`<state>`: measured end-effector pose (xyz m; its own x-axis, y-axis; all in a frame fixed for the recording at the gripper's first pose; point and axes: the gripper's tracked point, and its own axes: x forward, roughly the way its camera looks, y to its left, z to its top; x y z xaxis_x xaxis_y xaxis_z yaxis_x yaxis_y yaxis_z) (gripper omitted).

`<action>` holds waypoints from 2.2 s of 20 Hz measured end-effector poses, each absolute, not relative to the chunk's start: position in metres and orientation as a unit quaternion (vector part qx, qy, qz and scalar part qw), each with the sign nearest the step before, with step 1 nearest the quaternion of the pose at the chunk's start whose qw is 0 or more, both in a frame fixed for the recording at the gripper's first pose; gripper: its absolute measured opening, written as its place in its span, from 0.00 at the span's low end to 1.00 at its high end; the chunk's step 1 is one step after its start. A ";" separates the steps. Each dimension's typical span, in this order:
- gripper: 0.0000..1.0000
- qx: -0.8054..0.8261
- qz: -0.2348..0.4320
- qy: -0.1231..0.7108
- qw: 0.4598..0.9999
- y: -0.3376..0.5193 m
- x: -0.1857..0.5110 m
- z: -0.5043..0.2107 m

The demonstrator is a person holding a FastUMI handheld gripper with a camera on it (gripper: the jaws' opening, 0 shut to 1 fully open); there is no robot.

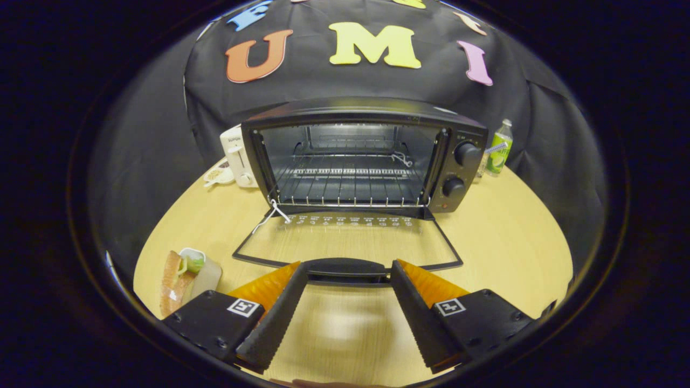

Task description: Open the toaster oven, put the food inside, and close the toaster oven door.

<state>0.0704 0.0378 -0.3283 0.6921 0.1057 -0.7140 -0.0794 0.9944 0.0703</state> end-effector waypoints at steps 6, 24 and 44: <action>0.99 0.043 0.082 0.391 0.916 0.055 0.063 -0.313; 0.86 0.278 0.324 0.568 0.704 0.197 -0.014 -0.288; 0.37 0.349 0.363 0.570 0.649 0.210 -0.021 -0.274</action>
<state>-0.0207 0.2099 -0.2743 0.0861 0.8698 -0.4858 -0.0735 0.4918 0.8676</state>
